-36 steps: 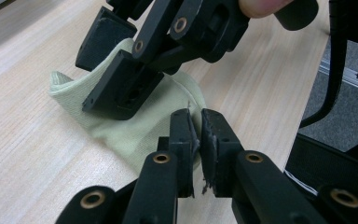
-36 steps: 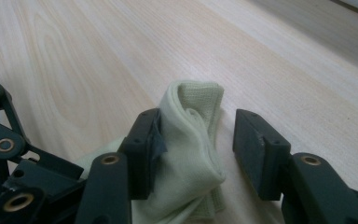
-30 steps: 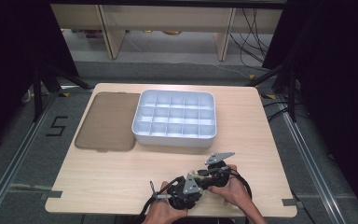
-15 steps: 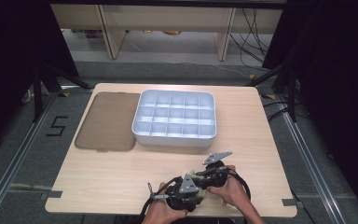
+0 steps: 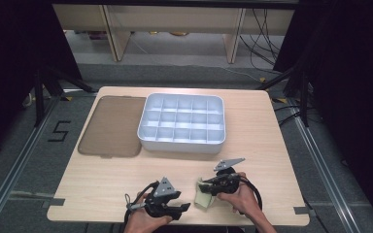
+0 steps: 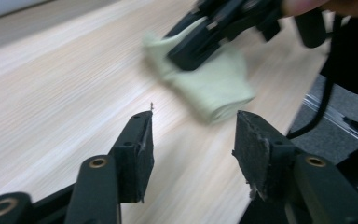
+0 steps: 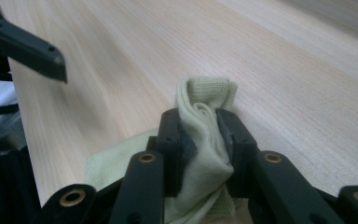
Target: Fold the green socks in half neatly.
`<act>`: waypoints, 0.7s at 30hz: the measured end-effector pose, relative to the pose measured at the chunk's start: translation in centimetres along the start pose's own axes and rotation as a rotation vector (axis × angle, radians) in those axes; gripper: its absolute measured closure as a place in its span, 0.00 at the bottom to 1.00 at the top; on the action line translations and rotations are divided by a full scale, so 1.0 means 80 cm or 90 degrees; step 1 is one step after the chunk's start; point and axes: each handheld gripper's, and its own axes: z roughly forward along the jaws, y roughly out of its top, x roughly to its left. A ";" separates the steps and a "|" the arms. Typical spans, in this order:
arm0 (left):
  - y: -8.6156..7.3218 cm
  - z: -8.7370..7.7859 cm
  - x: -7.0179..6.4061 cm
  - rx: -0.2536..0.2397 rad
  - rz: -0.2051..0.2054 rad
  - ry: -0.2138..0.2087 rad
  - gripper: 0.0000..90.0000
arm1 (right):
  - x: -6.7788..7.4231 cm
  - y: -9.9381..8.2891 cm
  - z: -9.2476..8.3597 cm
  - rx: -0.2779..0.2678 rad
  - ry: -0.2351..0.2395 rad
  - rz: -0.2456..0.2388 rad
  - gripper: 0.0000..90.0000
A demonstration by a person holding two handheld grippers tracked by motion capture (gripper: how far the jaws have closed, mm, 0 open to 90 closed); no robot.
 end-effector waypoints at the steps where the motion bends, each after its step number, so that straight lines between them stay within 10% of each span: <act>1: 0.000 0.000 0.000 0.000 0.000 0.000 0.50 | 0.000 0.000 0.000 0.000 0.000 0.000 0.81; 21: -0.032 -0.033 0.046 0.036 -0.021 0.064 0.39 | 0.013 0.008 -0.021 -0.047 0.006 -0.058 0.82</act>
